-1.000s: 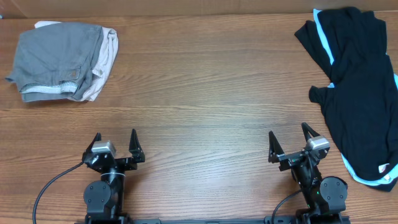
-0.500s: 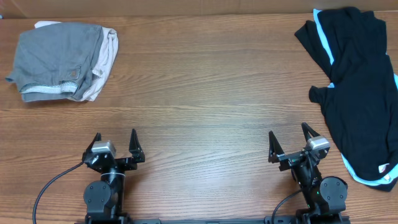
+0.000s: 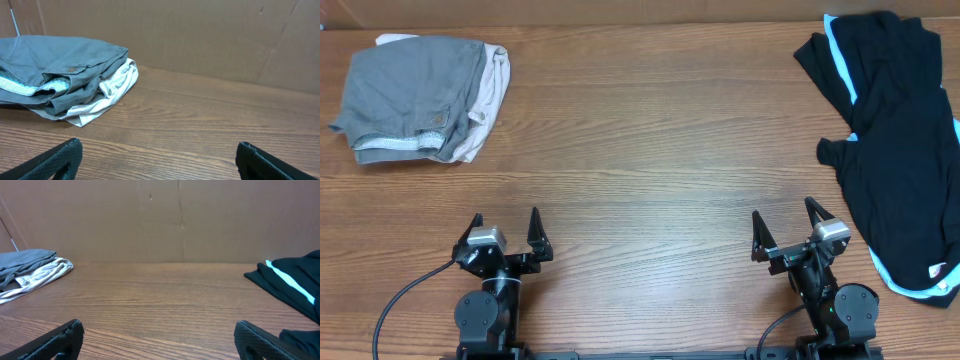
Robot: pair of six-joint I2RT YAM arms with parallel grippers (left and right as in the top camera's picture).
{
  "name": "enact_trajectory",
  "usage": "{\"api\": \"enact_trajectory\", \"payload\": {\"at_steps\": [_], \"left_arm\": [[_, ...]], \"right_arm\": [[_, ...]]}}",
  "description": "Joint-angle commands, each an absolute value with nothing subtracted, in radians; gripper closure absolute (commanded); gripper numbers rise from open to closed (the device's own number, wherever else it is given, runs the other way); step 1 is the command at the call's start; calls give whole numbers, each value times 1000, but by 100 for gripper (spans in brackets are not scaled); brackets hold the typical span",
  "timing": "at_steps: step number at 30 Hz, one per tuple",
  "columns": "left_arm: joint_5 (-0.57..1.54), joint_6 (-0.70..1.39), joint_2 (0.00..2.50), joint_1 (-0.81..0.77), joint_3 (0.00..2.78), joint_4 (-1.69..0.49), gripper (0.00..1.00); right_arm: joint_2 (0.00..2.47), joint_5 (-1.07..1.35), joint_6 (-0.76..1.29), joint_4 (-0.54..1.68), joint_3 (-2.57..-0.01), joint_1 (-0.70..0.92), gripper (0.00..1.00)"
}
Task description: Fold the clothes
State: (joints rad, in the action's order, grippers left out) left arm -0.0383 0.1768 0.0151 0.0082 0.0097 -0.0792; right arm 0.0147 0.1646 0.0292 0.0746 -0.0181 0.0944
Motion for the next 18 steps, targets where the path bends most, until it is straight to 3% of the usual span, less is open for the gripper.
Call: {"api": "enact_trajectory", "payload": {"at_steps": [1, 18], "left_arm": [[-33, 154, 4, 14, 5, -75, 0], [-154, 154, 4, 14, 5, -60, 0]], "right_arm": [[3, 158, 29, 68, -8, 102, 0], [3, 158, 29, 68, -8, 102, 0]]}}
